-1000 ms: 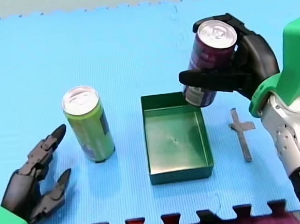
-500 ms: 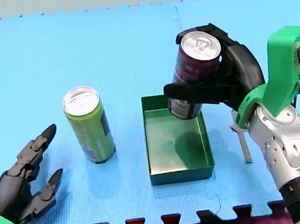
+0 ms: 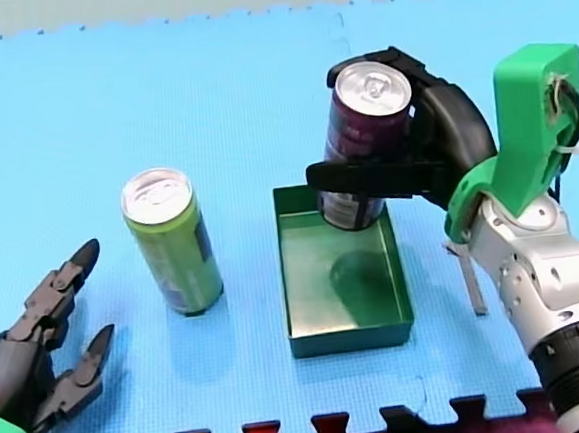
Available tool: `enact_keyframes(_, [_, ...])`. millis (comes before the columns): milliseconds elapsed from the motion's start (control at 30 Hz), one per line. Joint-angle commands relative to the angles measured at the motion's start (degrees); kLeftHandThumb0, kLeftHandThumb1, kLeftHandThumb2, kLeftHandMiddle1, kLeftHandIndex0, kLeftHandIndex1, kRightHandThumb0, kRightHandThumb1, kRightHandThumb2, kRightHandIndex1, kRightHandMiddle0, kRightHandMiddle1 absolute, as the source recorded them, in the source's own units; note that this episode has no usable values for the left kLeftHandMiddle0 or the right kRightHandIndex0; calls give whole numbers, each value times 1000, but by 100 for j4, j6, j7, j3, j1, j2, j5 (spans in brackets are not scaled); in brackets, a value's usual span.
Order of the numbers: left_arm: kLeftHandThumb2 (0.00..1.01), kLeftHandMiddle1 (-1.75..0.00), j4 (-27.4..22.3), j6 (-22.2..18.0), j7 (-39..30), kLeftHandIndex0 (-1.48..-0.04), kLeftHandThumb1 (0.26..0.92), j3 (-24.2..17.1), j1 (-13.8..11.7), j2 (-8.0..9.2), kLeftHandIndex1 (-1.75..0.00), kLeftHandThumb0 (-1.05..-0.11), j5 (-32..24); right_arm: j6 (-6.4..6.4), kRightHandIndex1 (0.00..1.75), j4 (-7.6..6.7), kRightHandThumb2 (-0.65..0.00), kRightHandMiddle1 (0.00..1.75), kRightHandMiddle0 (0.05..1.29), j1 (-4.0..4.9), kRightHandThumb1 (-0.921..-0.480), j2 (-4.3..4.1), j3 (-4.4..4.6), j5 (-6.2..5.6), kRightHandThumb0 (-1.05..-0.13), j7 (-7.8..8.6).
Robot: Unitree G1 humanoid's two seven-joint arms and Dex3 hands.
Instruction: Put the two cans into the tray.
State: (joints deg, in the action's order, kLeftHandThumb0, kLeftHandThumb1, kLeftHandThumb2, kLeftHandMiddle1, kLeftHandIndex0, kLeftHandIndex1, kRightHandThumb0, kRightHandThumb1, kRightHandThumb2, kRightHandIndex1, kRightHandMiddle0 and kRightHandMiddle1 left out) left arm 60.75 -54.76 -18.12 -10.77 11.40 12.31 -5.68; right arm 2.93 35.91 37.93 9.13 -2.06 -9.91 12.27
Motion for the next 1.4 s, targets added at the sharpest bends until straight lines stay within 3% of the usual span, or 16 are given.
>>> enact_keyframes(0, [562, -3, 11, 21, 29, -283, 921, -12, -7, 34, -1, -1048, 5, -163, 1746, 206, -1, 1712, 636, 191, -775, 10, -44, -6, -569, -5])
enact_keyframes(133, [570, -3, -15, 18, 80, -286, 921, -22, -36, 21, -2, -1048, 3, -504, 1746, 689, -1, 1745, 594, 374, -777, 52, -44, 71, -549, 8])
enact_keyframes(267, [578, -4, -70, -14, 132, -290, 921, -27, -82, 14, -4, -1048, 2, -861, 1746, 1270, -3, 1746, 588, 582, -781, 55, -79, 144, -539, 61])
enact_keyframes(333, [582, -4, -99, -38, 155, -292, 921, -28, -108, 15, -5, -1048, 6, -932, 1746, 1458, -3, 1746, 585, 658, -782, 52, -103, 156, -535, 82])
enact_keyframes(500, [592, -4, -172, -89, 187, -297, 921, -24, -164, 23, -6, -1048, 11, -1041, 1746, 1738, -4, 1746, 580, 762, -785, 72, -141, 177, -530, 118])
enact_keyframes(633, [600, -3, -237, -90, 134, -299, 921, -38, -209, 43, -6, -1048, -36, -1101, 1746, 1797, -3, 1746, 582, 772, -785, 95, -153, 196, -527, 121])
enact_keyframes(800, [610, -3, -291, -83, 117, -303, 921, -48, -239, 54, -7, -1048, -45, -1098, 1746, 1747, -2, 1746, 590, 734, -785, 111, -153, 218, -521, 122])
enact_keyframes(1133, [625, -4, -270, -151, -88, -314, 921, -127, -277, 66, -9, -1048, -206, -1061, 1746, 1577, -2, 1746, 595, 562, -786, 161, -140, 229, -519, 104])
enact_keyframes(1367, [634, -5, -262, -198, -208, -323, 921, -187, -316, 98, -10, -1048, -294, -1126, 1746, 1628, -1, 1746, 586, 473, -785, 157, -158, 236, -533, 109])
